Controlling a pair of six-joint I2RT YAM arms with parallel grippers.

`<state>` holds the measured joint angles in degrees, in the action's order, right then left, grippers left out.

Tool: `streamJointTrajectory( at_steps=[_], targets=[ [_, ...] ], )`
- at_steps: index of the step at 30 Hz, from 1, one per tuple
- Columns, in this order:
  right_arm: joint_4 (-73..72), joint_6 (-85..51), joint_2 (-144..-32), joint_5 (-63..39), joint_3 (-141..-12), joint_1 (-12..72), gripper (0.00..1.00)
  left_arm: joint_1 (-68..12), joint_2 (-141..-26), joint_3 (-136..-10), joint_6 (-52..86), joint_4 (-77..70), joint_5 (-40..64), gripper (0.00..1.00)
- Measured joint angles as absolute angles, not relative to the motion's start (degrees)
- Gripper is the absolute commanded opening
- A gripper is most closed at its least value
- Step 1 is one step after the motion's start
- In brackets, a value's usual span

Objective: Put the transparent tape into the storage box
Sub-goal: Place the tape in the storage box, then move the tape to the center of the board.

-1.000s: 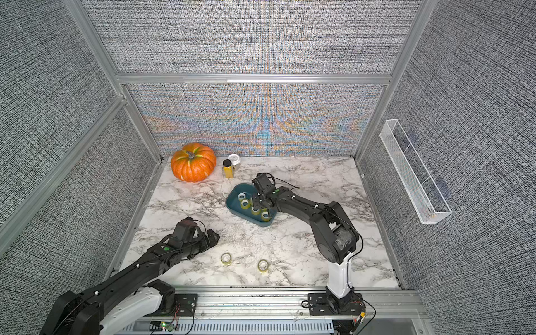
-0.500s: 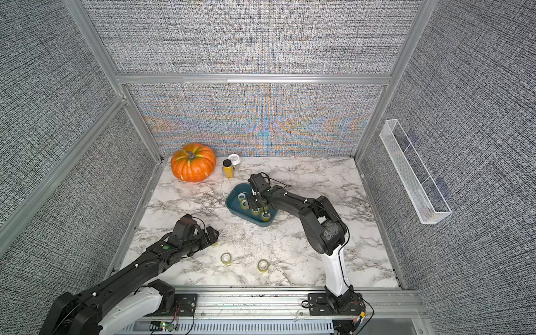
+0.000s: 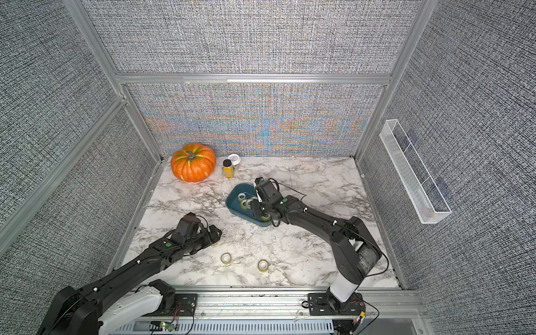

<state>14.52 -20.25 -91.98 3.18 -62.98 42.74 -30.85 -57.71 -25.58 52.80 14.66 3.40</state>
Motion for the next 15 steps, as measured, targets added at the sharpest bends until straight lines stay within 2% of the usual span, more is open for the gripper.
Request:
streamJointTrajectory(
  at_steps=[6, 15],
  targets=[
    [12.23, -23.92, -83.68, 3.64, -50.98, 47.07, 0.61, -31.57, -60.53, -27.11, 52.97, 12.8, 3.42, 0.98],
    [6.11, -32.03, -80.23, 2.11, -48.25, 53.41, 0.6, -33.89, -67.85, -30.52, 51.13, 6.81, 5.26, 0.99]
  ],
)
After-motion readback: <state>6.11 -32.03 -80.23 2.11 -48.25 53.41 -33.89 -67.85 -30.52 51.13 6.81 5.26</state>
